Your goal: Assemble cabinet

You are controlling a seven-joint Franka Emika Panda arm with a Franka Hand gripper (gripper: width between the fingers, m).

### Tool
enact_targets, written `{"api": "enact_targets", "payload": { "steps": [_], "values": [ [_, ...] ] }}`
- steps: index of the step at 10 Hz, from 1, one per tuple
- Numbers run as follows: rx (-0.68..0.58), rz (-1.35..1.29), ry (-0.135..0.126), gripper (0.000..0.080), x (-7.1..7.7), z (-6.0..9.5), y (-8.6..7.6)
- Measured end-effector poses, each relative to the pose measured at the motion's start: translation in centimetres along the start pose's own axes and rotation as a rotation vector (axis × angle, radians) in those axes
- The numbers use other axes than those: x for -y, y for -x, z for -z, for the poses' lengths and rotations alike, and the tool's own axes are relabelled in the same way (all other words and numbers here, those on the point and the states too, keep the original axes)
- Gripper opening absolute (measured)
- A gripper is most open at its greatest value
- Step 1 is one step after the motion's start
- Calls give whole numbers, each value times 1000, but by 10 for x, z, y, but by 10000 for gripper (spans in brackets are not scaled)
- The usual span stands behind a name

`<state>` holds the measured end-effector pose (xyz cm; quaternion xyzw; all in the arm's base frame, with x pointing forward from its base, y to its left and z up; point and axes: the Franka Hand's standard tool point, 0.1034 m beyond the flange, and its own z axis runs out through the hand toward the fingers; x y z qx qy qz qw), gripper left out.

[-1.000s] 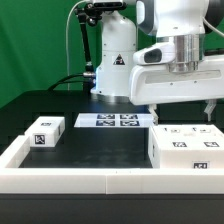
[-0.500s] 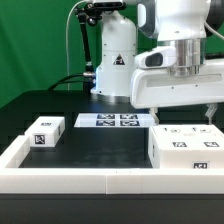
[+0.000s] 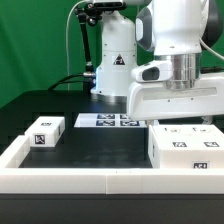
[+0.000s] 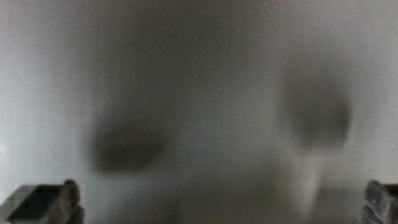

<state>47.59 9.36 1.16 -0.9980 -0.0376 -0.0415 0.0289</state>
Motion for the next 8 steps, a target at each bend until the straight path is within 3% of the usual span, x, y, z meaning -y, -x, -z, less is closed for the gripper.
{"api": "enact_targets", "payload": {
  "steps": [2, 5, 8],
  "values": [
    [3, -13, 1, 797, 1, -1, 1],
    [-2, -32, 24, 797, -11, -4, -8],
    [-2, -15, 23, 797, -11, -6, -8]
  ]
}}
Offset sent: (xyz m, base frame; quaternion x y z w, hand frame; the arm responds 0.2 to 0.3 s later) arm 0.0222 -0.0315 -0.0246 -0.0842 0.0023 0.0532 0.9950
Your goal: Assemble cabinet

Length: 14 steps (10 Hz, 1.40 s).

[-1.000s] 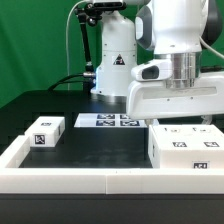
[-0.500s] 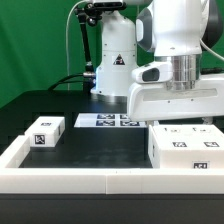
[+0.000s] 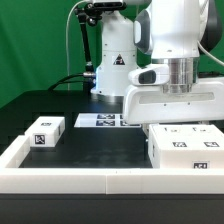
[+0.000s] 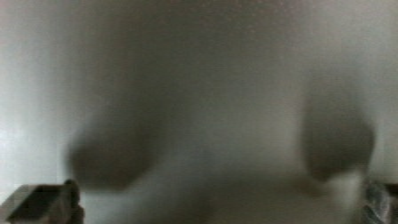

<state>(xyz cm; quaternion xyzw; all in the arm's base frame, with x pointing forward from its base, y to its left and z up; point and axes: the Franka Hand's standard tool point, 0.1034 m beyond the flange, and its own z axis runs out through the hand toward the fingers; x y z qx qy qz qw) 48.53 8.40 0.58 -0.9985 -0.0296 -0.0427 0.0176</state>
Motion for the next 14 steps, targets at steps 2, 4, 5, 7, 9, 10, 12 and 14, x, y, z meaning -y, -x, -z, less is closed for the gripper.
{"api": "enact_targets", "payload": {
  "steps": [2, 4, 5, 7, 9, 10, 12, 14],
  "values": [
    [-11, -8, 1, 797, -3, 0, -9],
    [-15, -11, 3, 797, -5, -1, -13],
    [-15, -10, 3, 797, -5, -2, -12],
    [-14, -9, 2, 785, -2, -2, -12],
    [-9, -4, 0, 617, 3, -3, -8],
    [-7, -5, 0, 434, 2, -4, -6],
    [-5, -1, 0, 274, 2, -5, -4],
    [-3, 20, 1, 21, 2, -5, -3]
  ]
}}
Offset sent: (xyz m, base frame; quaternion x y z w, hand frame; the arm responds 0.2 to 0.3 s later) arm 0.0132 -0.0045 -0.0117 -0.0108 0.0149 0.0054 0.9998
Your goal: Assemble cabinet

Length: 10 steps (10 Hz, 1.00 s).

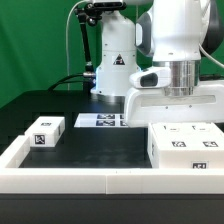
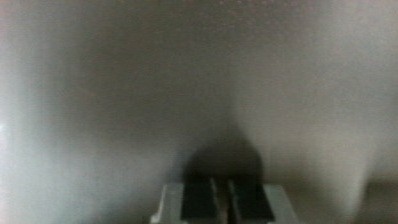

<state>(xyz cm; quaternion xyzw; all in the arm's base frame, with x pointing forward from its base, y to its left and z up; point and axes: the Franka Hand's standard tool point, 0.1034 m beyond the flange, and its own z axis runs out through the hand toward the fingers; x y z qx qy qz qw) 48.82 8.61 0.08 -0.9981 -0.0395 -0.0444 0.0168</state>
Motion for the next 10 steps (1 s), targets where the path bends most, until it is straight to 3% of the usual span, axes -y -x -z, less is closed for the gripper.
{"api": "enact_targets", "payload": {
  "steps": [4, 9, 10],
  "values": [
    [0, 4, 0, 2, 0, 1, 0],
    [-1, 82, 0, 2, 1, 59, -19],
    [-5, 82, 0, 2, 1, 59, -18]
  ]
}}
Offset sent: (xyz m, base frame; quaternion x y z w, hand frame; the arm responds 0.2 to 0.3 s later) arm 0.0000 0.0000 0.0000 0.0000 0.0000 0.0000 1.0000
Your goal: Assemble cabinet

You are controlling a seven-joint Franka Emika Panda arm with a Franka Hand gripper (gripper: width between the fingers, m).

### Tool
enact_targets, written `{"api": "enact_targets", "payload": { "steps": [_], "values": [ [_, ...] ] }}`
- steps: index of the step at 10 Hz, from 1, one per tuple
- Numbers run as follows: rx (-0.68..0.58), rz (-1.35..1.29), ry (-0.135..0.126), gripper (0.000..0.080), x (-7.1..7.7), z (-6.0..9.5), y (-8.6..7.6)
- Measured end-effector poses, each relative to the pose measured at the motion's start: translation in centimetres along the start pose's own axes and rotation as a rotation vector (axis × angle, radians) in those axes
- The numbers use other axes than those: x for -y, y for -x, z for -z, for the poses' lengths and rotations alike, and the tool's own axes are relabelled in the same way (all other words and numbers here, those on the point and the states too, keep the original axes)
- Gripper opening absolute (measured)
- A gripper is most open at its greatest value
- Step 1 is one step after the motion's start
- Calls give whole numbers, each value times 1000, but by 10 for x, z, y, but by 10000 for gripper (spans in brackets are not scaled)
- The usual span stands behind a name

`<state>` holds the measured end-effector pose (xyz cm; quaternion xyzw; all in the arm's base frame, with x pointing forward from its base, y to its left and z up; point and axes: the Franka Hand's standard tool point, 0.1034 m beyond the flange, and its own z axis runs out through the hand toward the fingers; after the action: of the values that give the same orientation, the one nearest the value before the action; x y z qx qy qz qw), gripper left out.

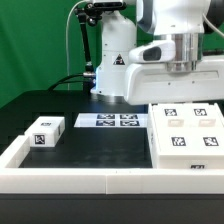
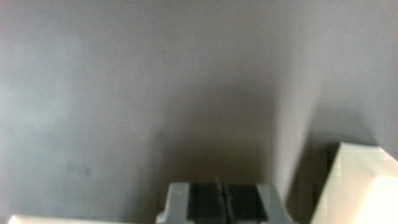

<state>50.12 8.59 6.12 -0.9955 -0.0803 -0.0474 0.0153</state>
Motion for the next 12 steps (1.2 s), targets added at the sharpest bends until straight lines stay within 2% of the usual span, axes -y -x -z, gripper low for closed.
{"api": "enact_targets", "payload": {
  "steps": [4, 7, 9, 12],
  "values": [
    [11, 4, 1, 2, -3, -1, 2],
    [24, 1, 0, 2, -6, 24, -7],
    [61, 6, -3, 2, -10, 36, -19],
    [59, 7, -3, 2, -10, 34, -18]
  ]
}}
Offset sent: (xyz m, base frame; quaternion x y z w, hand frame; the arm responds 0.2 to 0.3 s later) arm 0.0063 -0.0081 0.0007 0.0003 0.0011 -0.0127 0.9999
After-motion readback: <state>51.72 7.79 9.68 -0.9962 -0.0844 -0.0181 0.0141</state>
